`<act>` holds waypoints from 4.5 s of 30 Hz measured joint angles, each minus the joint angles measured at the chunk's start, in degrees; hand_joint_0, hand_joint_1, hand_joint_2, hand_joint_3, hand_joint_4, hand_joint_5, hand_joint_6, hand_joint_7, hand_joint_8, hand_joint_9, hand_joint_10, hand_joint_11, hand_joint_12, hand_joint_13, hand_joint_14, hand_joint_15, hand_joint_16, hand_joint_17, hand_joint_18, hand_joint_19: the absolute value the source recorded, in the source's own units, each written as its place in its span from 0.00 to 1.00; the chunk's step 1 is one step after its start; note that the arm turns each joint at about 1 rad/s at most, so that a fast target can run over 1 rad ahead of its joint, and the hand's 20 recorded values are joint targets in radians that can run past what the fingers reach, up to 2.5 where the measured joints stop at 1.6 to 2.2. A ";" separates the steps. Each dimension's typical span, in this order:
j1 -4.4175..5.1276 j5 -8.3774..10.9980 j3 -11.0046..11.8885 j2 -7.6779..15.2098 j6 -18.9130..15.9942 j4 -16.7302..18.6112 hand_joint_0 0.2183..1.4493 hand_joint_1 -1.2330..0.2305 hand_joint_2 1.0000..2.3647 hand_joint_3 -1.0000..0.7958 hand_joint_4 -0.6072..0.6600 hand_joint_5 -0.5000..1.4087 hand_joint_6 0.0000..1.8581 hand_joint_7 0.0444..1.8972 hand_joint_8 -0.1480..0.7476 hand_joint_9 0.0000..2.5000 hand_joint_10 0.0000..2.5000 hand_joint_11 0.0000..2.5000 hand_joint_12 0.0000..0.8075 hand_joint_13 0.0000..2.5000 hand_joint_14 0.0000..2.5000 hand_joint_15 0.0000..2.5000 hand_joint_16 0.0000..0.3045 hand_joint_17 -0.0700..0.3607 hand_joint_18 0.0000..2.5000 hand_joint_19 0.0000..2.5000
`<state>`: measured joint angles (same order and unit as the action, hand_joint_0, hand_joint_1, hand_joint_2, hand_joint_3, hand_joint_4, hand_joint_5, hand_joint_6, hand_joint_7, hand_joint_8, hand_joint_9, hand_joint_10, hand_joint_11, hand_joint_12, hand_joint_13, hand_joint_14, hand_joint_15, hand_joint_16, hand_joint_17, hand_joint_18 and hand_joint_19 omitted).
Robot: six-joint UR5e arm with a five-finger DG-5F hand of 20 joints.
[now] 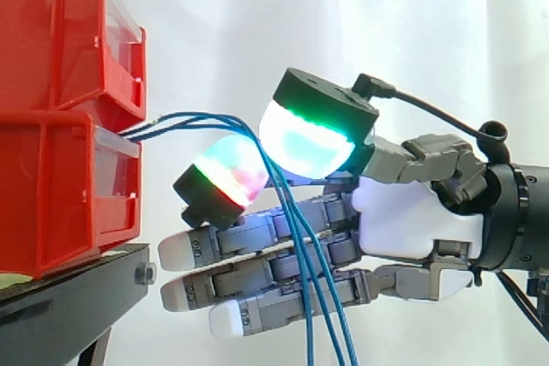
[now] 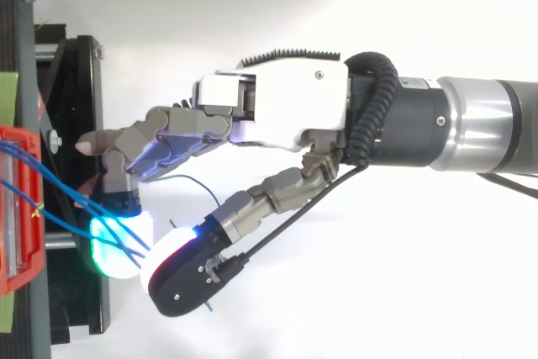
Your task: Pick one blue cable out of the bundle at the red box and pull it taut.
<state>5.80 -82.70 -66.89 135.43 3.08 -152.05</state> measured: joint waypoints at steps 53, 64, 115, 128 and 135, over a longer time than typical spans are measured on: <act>0.00 0.00 0.00 -0.06 -0.11 0.00 0.43 0.18 0.00 0.28 0.58 0.18 0.47 0.49 0.48 0.23 0.00 0.08 0.44 0.11 0.00 0.00 0.18 0.45 0.18 0.04; 0.00 0.00 0.00 -0.34 -0.10 0.00 0.23 0.39 0.00 0.28 0.62 0.18 0.46 0.50 0.52 0.25 0.00 0.08 0.47 0.11 0.00 0.00 0.20 0.48 0.17 0.07; -0.25 -0.09 0.00 -0.90 1.58 -3.78 0.50 0.19 0.00 0.30 0.46 0.15 0.48 0.45 0.41 0.17 0.00 0.07 0.43 0.07 0.00 0.00 0.18 0.45 0.12 0.05; -0.26 -0.15 0.00 -0.90 1.52 -3.79 0.38 0.18 0.00 0.28 0.53 0.14 0.47 0.42 0.41 0.14 0.00 0.06 0.43 0.06 0.00 0.00 0.18 0.45 0.12 0.03; -0.26 -0.18 0.00 -0.93 1.56 -3.78 0.25 0.26 0.00 0.28 0.60 0.15 0.46 0.42 0.48 0.18 0.00 0.07 0.47 0.07 0.00 0.00 0.20 0.47 0.13 0.06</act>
<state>5.54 -82.88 -66.89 134.50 4.63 -155.83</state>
